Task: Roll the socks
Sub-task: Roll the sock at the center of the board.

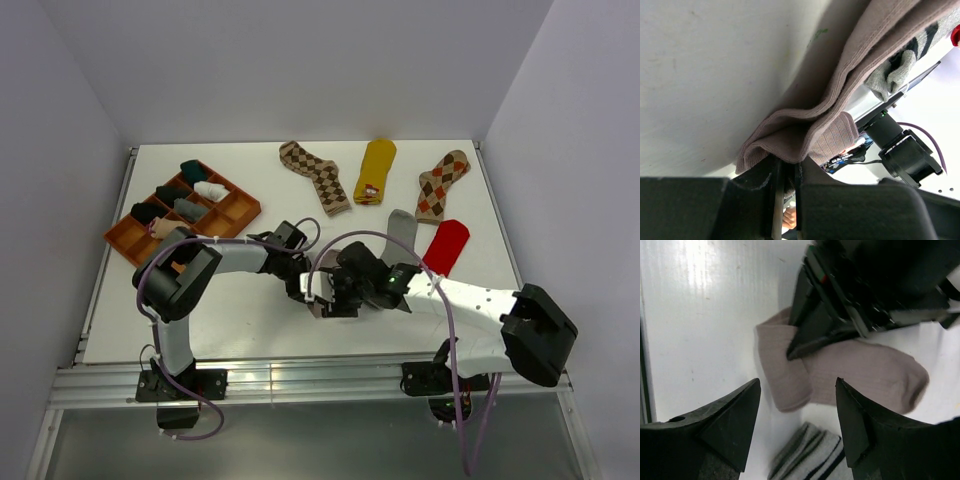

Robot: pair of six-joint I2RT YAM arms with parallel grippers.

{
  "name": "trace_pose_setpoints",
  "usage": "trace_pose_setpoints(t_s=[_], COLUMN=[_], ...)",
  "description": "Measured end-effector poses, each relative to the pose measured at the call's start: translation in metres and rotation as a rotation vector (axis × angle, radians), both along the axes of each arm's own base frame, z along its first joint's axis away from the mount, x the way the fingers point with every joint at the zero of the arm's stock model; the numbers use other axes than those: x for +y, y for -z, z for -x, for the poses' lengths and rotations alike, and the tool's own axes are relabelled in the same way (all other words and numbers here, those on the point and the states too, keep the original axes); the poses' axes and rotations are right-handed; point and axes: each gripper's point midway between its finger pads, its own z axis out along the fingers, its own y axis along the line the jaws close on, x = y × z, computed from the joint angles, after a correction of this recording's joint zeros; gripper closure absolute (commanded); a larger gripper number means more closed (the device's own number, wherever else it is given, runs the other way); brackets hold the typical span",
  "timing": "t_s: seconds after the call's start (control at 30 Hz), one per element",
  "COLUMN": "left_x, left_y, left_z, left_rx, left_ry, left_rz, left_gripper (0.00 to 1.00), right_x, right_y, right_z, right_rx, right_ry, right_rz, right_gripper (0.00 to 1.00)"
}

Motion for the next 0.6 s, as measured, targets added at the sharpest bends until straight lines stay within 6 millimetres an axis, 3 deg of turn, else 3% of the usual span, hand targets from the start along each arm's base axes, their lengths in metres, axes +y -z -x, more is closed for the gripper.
trace_pose_setpoints(t_s=[0.27, 0.4, 0.47, 0.57, 0.6], left_x=[0.001, 0.001, 0.001, 0.001, 0.001], left_y=[0.000, 0.000, 0.000, 0.000, 0.000], left_z=[0.000, -0.001, -0.001, 0.000, 0.000], left_rx=[0.005, 0.009, 0.013, 0.018, 0.018], left_ry=[-0.001, -0.006, -0.010, -0.013, -0.015], left_rz=[0.012, 0.024, 0.031, 0.040, 0.042], left_gripper=[0.99, 0.96, 0.93, 0.87, 0.86], right_x=[0.007, 0.006, 0.004, 0.004, 0.005], right_y=[0.023, 0.035, 0.041, 0.046, 0.047], right_z=[0.015, 0.015, 0.015, 0.012, 0.010], right_rx=[-0.009, -0.001, 0.006, 0.006, 0.004], right_ry=[-0.057, -0.055, -0.052, -0.041, -0.037], right_rz=[0.071, 0.109, 0.130, 0.153, 0.159], right_gripper=[0.33, 0.46, 0.47, 0.58, 0.68])
